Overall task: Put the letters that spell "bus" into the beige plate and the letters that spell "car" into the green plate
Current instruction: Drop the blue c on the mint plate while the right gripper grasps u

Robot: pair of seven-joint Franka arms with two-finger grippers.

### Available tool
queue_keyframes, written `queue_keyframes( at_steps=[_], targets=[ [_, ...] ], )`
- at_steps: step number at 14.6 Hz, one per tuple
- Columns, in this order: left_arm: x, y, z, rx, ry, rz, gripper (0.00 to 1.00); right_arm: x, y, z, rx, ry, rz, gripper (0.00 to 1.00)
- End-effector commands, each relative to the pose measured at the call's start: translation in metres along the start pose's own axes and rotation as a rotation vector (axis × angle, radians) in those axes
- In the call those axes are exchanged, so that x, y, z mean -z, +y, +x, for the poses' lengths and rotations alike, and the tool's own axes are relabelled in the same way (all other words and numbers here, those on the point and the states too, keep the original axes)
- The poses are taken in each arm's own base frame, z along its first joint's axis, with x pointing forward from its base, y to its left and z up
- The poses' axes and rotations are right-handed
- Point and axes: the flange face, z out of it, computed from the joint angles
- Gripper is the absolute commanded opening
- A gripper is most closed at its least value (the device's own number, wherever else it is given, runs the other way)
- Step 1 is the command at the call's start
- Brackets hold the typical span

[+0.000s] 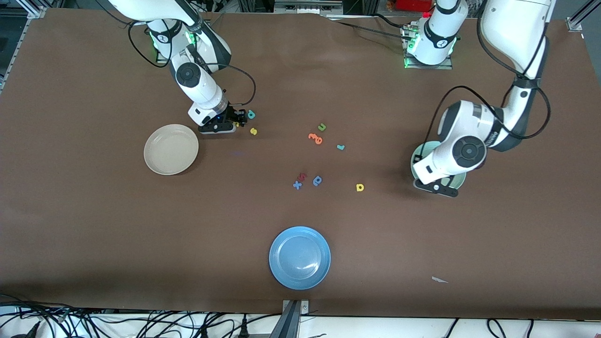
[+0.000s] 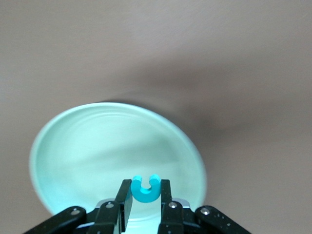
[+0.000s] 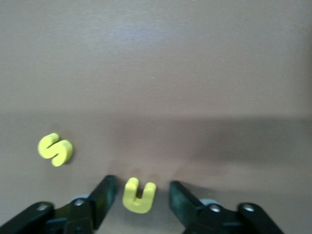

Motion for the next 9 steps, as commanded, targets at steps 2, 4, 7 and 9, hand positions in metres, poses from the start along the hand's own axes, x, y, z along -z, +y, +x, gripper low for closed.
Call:
queue_keyframes(
  at_steps=[2,4,7,9],
  targets=[
    [-0.014,-0.007,0.003,-0.136,0.002,0.042,1.00,-0.008,0.011,-0.011,0.005,-0.019,-0.019,0.14],
    [-0.010,-0.005,0.003,-0.043,0.020,-0.045,1.00,-0.006,0.010,-0.010,0.017,-0.014,-0.020,0.00],
    [-0.002,0.016,0.009,0.117,0.067,-0.171,1.00,0.013,0.010,-0.005,0.030,-0.021,-0.050,0.00],
    [0.005,0.062,0.016,0.271,0.085,-0.216,1.00,0.026,0.009,-0.002,0.039,-0.036,-0.078,0.00]
  ],
)
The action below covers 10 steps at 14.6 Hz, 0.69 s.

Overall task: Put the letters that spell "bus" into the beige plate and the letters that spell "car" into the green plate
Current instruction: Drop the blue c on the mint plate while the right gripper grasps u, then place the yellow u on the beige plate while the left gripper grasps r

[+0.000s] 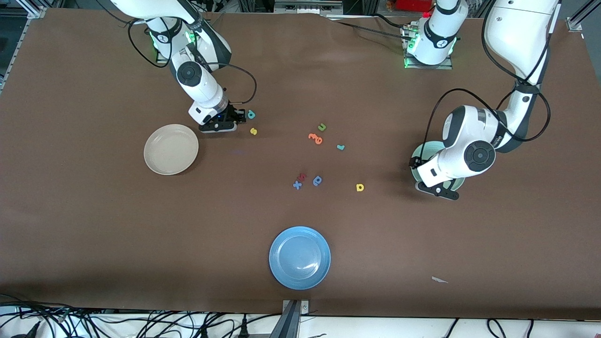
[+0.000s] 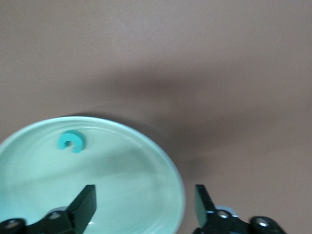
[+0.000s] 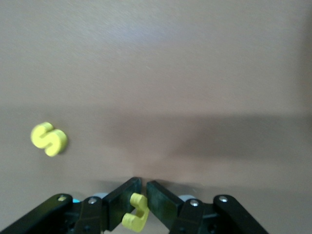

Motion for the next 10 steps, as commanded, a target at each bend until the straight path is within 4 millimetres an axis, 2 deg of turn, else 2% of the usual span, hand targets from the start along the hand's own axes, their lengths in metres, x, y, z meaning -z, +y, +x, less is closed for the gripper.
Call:
queue_keyframes(
  at_steps=[1,2,4,7,9,10],
  targets=[
    [0.002,0.063,-0.003,0.198,0.042,-0.055,1.00,0.026,0.006,0.001,0.042,0.012,-0.040,0.00],
    [-0.003,0.084,-0.008,0.259,0.042,-0.066,1.00,0.037,0.008,0.006,0.049,0.029,-0.043,0.00],
    [-0.012,0.128,-0.024,0.385,0.080,-0.103,1.00,0.063,0.027,0.024,0.082,-0.020,-0.087,0.00],
    [-0.031,0.181,-0.051,0.524,0.106,-0.138,1.00,0.096,0.073,0.059,0.148,-0.049,-0.100,0.00],
    [-0.045,0.219,-0.067,0.583,0.103,-0.122,1.00,0.113,0.104,0.077,0.208,-0.074,-0.097,0.00],
    [-0.050,0.229,-0.070,0.611,0.107,-0.104,1.00,0.115,0.119,0.082,0.231,-0.075,-0.094,0.00]
  ],
)
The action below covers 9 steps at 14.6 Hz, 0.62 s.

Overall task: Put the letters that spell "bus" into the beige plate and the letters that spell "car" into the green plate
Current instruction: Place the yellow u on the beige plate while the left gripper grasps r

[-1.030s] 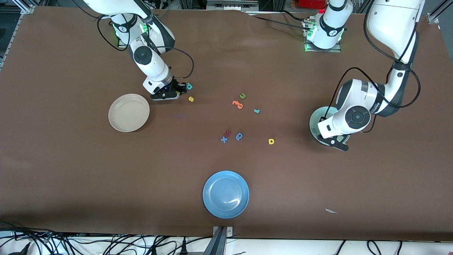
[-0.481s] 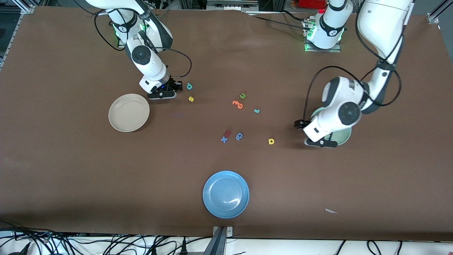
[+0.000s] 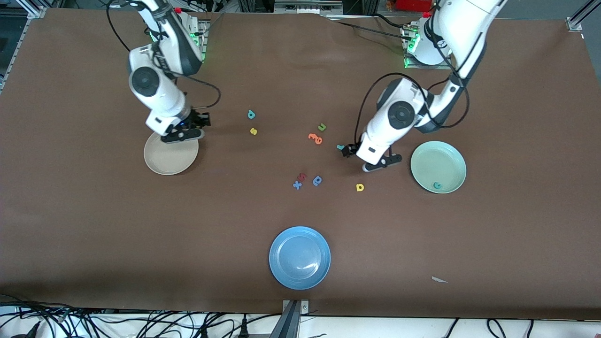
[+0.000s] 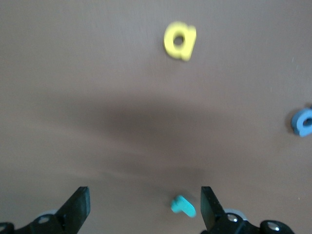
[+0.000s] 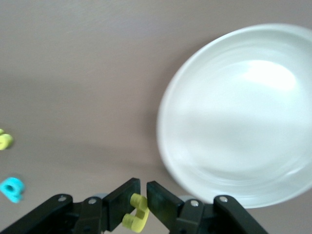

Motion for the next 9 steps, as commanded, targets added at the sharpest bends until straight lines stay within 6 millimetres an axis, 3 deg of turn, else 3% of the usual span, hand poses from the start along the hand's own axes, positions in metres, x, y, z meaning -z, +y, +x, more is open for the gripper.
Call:
queue_keyframes(
  at_steps=[1,4,7,8,9],
  targets=[
    [-0.007,0.014,-0.024,0.093,0.051,0.031,1.00,0.006,0.039,0.006,0.079,-0.017,0.001,0.00],
    [-0.027,0.020,-0.034,0.150,0.079,0.070,0.99,-0.011,0.089,0.011,0.109,-0.002,0.013,0.00],
    [-0.034,0.024,-0.036,0.170,0.086,0.052,0.97,-0.041,0.103,0.015,0.110,0.003,0.018,0.01],
    [-0.035,0.028,-0.043,0.175,0.086,0.053,0.95,-0.046,0.102,0.014,0.096,-0.004,0.025,0.57],
    [-0.035,0.030,-0.044,0.180,0.087,0.050,0.93,-0.047,0.102,0.015,0.091,0.004,0.025,1.00]
  ],
)
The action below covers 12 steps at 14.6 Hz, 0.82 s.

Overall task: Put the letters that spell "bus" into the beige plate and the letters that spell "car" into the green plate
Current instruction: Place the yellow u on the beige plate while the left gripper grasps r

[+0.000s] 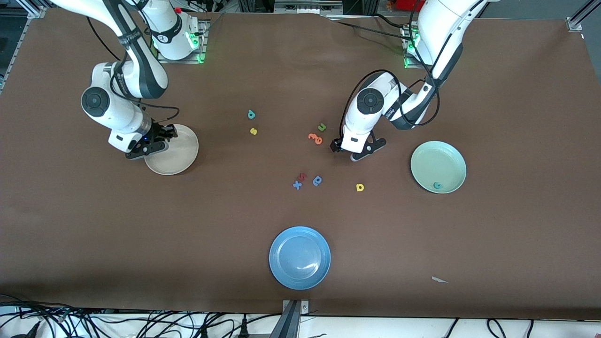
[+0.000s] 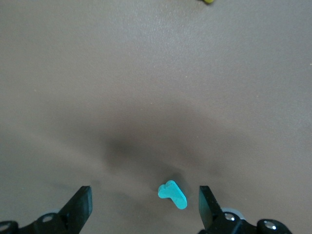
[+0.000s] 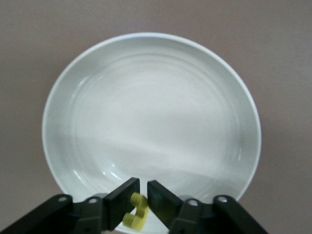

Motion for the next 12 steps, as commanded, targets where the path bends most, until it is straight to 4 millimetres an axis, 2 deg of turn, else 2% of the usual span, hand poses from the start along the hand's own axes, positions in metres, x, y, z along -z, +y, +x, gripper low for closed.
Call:
queue_keyframes(
  at_steps=[1,3,5,6,7,9,11,12],
  targets=[
    [-0.002,0.012,-0.010,0.017,0.019,-0.009,0.90,-0.006,-0.001,0.005,0.007,0.009,-0.002,1.00],
    [-0.007,0.014,-0.009,0.033,0.013,-0.006,0.83,-0.001,-0.002,0.006,0.006,0.016,-0.004,1.00],
    [-0.007,0.014,-0.010,0.031,0.015,-0.007,0.70,0.010,-0.003,0.005,0.002,0.022,-0.004,1.00],
    [-0.007,0.014,-0.010,0.030,0.014,-0.006,0.65,0.015,-0.007,0.004,-0.027,0.011,-0.004,1.00],
    [-0.007,0.014,-0.010,0.030,0.014,-0.006,0.60,0.021,-0.020,0.005,-0.061,0.006,-0.004,1.00],
    [-0.007,0.014,-0.010,0.030,0.014,-0.006,0.52,0.027,-0.067,0.011,-0.129,0.006,-0.002,1.00],
    [-0.007,0.014,-0.010,0.030,0.014,-0.006,0.42,0.025,-0.130,0.012,-0.211,0.009,0.003,1.00],
    [-0.007,0.014,-0.010,0.031,0.014,-0.006,0.38,0.024,-0.154,0.012,-0.253,0.021,0.008,1.00]
  ],
)
